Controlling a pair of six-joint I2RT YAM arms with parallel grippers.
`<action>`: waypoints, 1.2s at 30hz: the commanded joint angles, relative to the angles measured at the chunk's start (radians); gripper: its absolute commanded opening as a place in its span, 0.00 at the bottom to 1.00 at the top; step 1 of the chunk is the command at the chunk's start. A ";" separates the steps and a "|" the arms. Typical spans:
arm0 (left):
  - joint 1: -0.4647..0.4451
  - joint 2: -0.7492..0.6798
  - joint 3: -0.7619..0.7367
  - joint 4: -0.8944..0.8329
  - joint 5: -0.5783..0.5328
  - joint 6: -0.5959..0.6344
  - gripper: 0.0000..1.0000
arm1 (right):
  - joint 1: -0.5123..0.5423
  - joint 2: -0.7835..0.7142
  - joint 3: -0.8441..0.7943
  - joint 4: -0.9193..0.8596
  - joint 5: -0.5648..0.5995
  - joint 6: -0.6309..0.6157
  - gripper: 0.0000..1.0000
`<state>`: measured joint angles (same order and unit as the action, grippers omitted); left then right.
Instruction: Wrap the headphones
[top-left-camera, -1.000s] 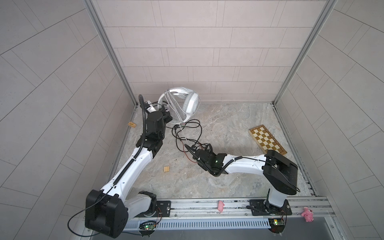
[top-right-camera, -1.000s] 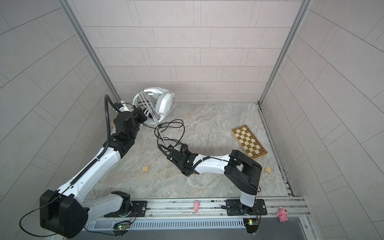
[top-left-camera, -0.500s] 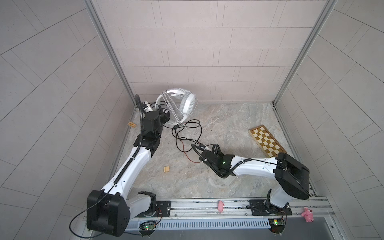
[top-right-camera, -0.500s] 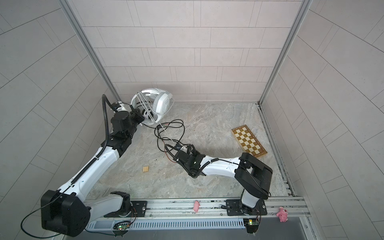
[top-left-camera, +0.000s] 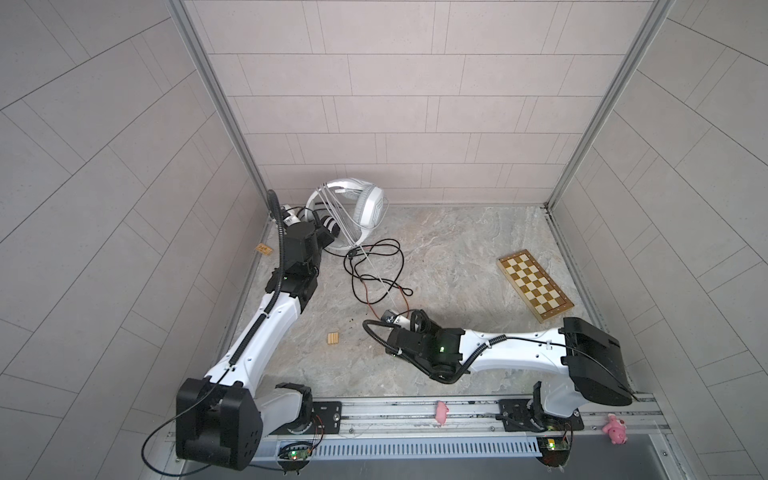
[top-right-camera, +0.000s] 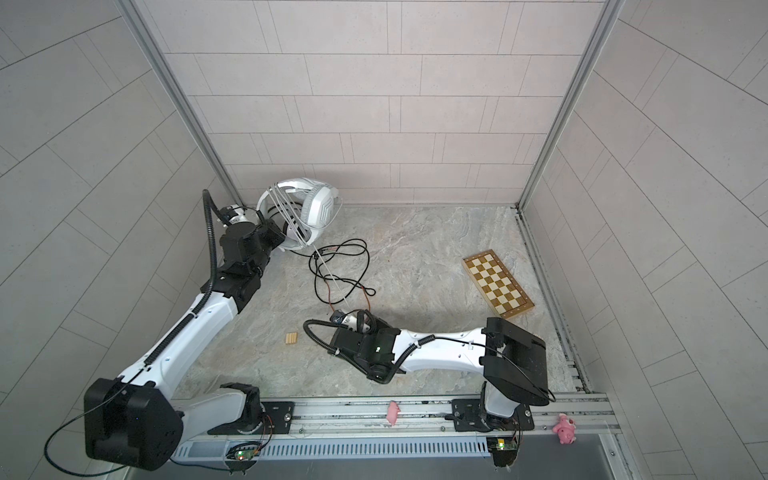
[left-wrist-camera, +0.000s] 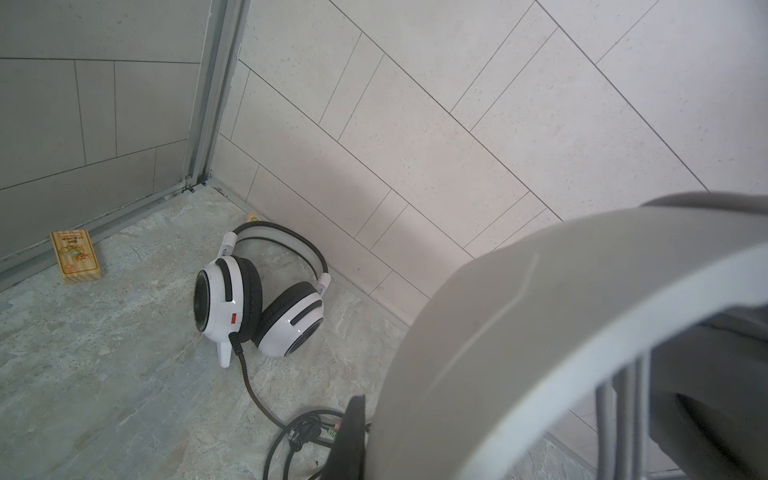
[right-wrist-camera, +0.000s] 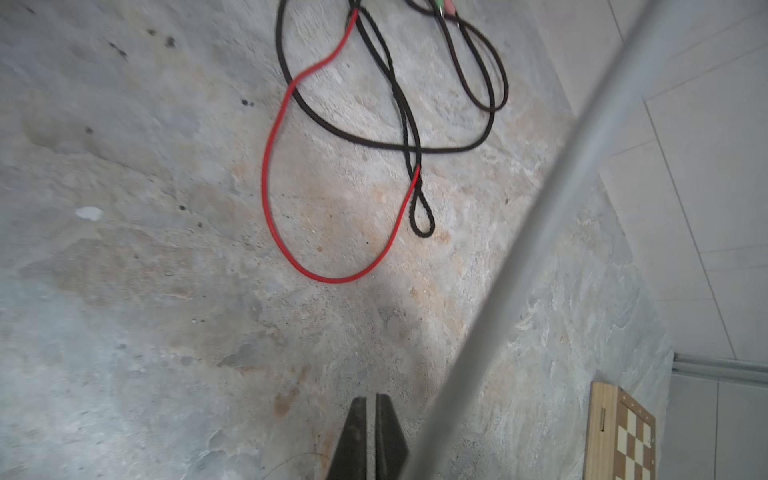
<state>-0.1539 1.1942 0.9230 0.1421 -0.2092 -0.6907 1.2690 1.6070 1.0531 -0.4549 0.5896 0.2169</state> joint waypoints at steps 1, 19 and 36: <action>0.016 0.011 0.023 0.154 -0.032 -0.046 0.00 | 0.016 -0.066 0.052 -0.148 0.053 -0.013 0.07; -0.282 0.213 0.221 -0.060 -0.027 0.278 0.00 | -0.076 -0.312 0.342 -0.152 -0.072 -0.252 0.09; -0.505 0.240 0.240 -0.086 -0.064 0.523 0.00 | -0.539 -0.391 0.565 -0.187 -0.232 -0.273 0.07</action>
<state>-0.6670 1.4631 1.1362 0.0231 -0.2604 -0.1894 0.7631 1.2472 1.5745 -0.6670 0.3614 -0.0555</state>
